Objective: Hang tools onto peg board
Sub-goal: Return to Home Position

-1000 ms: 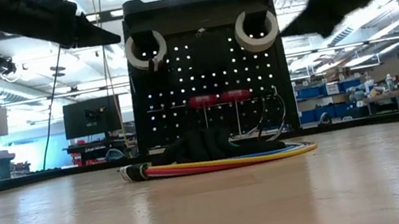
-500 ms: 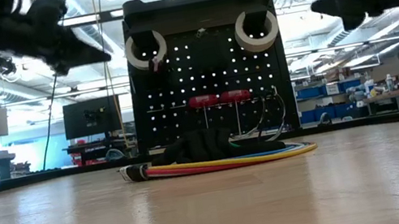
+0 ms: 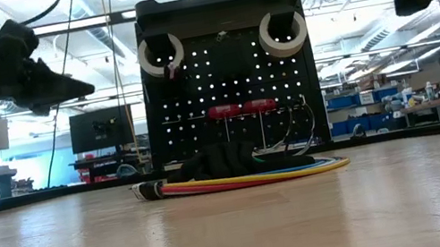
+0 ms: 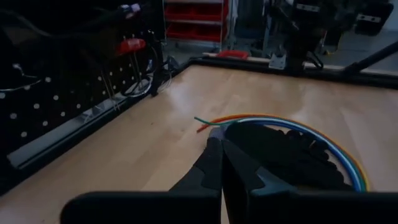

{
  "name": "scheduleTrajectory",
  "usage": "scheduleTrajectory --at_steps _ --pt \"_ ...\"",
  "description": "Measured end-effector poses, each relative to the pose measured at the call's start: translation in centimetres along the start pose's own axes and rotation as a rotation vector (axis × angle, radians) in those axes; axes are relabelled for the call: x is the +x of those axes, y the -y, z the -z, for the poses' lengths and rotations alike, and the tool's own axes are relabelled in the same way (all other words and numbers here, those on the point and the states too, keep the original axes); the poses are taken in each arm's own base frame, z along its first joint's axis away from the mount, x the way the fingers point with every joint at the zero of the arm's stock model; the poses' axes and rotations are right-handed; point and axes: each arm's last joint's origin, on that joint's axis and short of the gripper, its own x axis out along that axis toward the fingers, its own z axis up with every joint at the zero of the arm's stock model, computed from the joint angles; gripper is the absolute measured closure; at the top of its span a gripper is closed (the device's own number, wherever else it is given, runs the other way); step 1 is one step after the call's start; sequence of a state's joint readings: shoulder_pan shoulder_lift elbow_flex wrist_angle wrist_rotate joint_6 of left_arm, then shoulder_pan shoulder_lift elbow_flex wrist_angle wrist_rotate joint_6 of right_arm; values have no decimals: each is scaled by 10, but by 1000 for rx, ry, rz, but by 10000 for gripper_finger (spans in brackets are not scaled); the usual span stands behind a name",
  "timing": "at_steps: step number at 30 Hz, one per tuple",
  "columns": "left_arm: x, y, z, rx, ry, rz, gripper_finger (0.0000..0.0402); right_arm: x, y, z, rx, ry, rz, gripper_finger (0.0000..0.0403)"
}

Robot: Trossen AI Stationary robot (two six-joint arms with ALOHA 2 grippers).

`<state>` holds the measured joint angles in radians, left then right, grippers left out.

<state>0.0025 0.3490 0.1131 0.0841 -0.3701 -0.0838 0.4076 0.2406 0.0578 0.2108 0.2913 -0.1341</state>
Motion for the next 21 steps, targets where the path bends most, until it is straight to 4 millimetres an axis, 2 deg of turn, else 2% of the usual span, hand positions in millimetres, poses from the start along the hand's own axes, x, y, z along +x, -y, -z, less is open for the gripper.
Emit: scheduleTrajectory --at_steps 7,17,21 --pt "-7 -3 22 -20 58 19 396 -9 -4 -1 32 19 -58 390" --pt "-7 -3 22 3 60 25 396 -9 -3 0 10 5 -36 366" --pt "-11 -3 14 23 143 37 396 -9 -3 0 10 7 -36 366"
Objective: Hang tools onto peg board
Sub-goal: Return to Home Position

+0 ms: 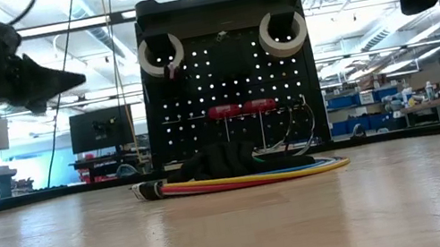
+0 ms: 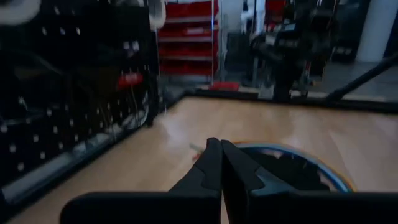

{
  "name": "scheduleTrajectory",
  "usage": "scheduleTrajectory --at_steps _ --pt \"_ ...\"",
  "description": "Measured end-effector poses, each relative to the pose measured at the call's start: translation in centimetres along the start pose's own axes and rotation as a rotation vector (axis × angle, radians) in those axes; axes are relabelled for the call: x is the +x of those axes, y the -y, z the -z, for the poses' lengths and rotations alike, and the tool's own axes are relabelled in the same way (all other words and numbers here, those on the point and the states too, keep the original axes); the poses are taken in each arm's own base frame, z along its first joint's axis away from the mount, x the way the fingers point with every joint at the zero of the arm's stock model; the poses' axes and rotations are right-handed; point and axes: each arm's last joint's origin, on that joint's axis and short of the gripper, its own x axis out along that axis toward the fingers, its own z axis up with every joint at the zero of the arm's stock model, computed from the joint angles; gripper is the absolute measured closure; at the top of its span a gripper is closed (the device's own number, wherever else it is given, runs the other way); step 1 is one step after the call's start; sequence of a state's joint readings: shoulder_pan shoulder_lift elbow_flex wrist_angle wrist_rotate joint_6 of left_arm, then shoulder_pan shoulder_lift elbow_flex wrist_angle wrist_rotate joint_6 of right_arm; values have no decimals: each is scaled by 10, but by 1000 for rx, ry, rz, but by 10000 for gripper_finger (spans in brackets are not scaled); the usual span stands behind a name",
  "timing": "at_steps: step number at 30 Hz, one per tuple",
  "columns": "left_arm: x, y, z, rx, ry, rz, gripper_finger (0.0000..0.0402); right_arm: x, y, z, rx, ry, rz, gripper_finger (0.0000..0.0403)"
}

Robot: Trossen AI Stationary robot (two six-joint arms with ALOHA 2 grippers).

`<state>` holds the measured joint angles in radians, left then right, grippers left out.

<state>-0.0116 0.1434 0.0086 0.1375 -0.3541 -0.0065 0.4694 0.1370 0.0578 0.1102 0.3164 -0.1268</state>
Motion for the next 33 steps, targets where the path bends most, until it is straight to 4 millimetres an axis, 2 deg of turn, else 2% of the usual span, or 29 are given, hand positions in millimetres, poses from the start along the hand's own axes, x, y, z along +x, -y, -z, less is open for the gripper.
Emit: scheduleTrajectory --at_steps 4,7,12,15,22,25,27,33 --pt "-6 -2 0 -2 16 10 396 0 0 -1 3 7 1 369" --pt "-9 -1 -3 -13 49 79 396 0 0 -1 2 7 0 371" --pt "-8 0 -2 -3 32 99 396 0 0 -1 2 12 0 368" --pt "-8 1 -1 -3 23 139 396 0 2 -6 -114 50 47 367" --pt "-9 7 2 -54 -17 352 396 -1 8 -16 -188 138 132 371" --pt "-10 8 2 -57 -16 374 396 0 14 -14 -98 129 220 371" --pt "-10 8 2 -54 -15 376 396 1 17 -5 -26 138 263 369" --pt "-9 8 3 -53 -30 354 396 5 29 5 123 99 259 371"
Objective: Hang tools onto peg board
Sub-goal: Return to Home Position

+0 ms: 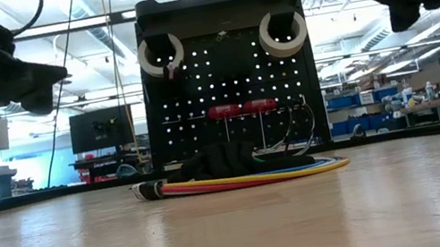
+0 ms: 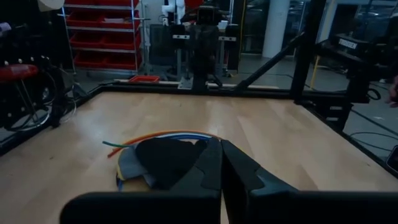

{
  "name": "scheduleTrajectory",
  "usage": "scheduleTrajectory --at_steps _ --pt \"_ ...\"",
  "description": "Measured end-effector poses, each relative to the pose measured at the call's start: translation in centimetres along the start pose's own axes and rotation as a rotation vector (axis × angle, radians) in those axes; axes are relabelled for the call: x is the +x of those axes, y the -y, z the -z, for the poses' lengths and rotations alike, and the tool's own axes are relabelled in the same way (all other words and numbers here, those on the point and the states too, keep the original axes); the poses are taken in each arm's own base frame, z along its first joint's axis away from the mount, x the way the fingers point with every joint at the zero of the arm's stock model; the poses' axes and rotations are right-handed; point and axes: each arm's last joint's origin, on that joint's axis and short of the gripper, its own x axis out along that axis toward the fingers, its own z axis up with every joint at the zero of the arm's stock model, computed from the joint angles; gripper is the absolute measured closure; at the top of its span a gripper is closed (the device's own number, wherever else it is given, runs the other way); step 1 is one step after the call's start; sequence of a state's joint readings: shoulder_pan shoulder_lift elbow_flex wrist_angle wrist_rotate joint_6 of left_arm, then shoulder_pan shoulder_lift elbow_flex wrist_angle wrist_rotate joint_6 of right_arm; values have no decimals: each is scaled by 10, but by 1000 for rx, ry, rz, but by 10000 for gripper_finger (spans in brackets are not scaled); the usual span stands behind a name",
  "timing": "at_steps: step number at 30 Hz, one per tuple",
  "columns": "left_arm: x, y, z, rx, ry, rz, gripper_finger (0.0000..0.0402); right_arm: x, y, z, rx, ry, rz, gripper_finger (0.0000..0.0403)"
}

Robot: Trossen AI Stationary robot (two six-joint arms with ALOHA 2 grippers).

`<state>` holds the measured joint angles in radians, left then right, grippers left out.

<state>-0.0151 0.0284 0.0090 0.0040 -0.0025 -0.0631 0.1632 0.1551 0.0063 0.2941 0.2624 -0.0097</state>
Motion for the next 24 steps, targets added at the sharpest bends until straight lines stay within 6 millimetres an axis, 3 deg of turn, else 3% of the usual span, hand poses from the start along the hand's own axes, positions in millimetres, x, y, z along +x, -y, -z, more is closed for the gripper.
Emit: scheduleTrajectory --at_steps 10,24 --pt "0 0 -2 5 19 -2 396 3 21 -3 94 44 179 369" --pt "0 0 -2 6 24 -2 396 3 25 -3 81 45 214 371"
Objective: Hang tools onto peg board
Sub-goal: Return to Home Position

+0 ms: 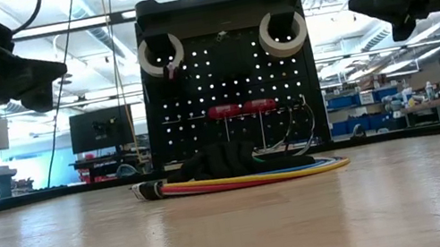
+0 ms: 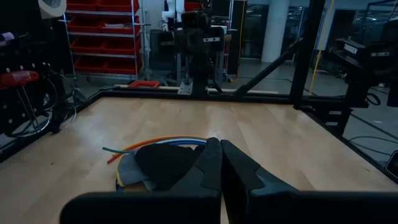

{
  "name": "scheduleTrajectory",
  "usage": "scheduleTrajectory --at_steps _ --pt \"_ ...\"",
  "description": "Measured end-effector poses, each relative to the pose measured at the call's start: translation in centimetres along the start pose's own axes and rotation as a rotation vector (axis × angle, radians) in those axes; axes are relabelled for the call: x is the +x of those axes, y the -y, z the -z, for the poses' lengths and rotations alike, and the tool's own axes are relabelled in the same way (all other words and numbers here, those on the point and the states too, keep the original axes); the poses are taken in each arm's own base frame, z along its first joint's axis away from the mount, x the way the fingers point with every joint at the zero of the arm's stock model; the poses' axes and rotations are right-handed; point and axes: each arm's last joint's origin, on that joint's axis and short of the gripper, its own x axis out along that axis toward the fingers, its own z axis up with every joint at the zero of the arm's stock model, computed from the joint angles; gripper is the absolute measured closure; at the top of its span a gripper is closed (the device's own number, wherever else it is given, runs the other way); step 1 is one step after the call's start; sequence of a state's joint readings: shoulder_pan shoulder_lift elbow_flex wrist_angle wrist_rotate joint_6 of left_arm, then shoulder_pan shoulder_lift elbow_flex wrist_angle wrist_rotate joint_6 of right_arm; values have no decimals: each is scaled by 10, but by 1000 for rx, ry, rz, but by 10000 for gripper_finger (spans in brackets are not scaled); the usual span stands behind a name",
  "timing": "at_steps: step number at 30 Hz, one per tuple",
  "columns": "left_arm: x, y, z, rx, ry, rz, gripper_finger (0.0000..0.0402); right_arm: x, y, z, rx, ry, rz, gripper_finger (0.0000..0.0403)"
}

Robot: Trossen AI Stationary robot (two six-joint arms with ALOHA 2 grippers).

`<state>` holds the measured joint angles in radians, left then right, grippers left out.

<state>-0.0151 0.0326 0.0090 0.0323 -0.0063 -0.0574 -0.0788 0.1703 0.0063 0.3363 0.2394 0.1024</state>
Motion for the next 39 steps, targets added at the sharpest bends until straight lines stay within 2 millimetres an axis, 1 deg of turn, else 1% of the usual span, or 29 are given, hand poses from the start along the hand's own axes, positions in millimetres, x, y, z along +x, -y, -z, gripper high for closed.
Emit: scheduleTrajectory --at_steps 39 --pt "0 0 0 0 -1 0 396 0 0 0 0 0 1 378"
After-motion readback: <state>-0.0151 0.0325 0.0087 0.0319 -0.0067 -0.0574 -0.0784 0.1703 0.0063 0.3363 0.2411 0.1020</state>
